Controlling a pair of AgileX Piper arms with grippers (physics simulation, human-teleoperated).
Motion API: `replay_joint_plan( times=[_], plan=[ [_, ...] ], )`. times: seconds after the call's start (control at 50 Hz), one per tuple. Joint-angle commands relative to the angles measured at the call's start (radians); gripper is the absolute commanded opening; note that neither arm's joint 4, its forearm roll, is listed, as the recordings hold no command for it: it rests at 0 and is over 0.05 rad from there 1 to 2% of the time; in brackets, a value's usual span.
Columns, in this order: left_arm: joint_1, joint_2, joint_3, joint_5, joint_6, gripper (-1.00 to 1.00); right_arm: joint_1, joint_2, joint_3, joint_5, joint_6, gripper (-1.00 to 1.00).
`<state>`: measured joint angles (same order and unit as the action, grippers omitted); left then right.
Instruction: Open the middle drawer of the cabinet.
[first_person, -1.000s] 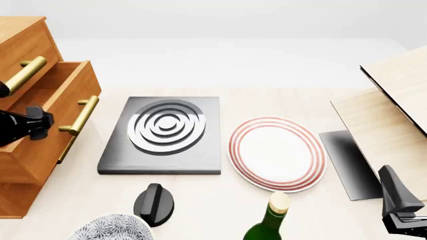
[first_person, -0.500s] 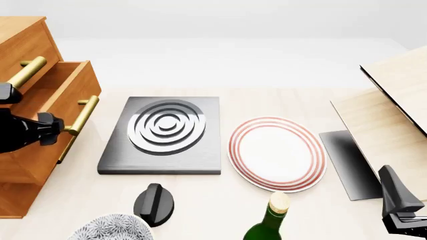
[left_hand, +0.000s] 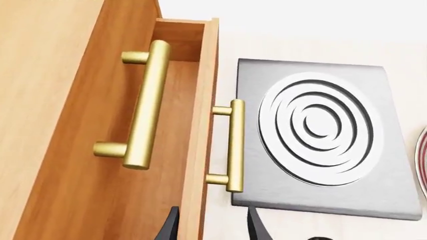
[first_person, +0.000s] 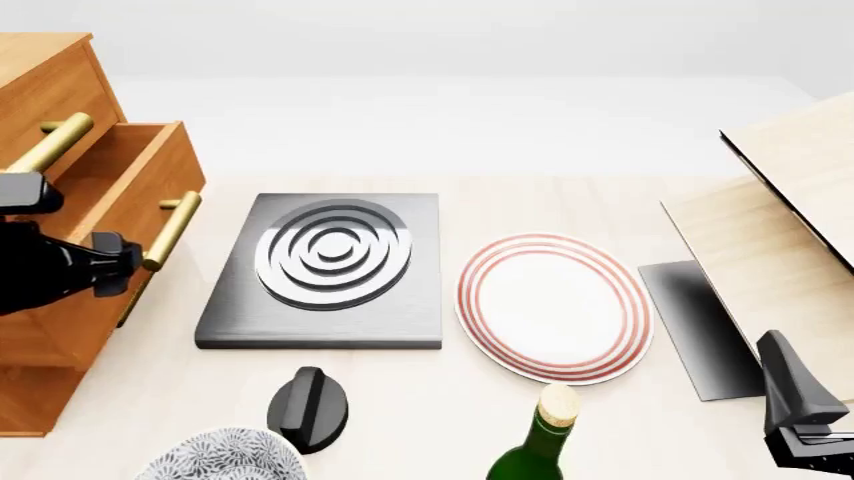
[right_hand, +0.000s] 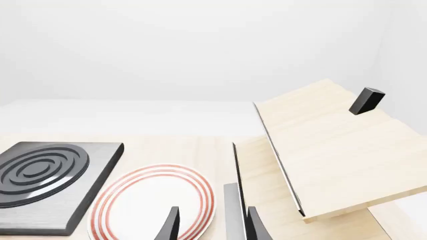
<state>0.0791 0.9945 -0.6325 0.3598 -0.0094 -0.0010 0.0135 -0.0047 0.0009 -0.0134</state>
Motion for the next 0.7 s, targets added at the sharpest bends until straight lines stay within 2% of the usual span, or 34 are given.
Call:
replay_joint_plan(
  times=[0.02, 0.7],
  plan=[
    [-0.014, 0.011, 0.014, -0.009, -0.002, 1.0, 0.001, -0.003, 0.0, 0.0, 0.002, 1.0],
    [-0.089, -0.004, -0.014, 0.03, -0.003, 1.0, 0.001, -0.003, 0.0, 0.0, 0.002, 1.0]
  ],
)
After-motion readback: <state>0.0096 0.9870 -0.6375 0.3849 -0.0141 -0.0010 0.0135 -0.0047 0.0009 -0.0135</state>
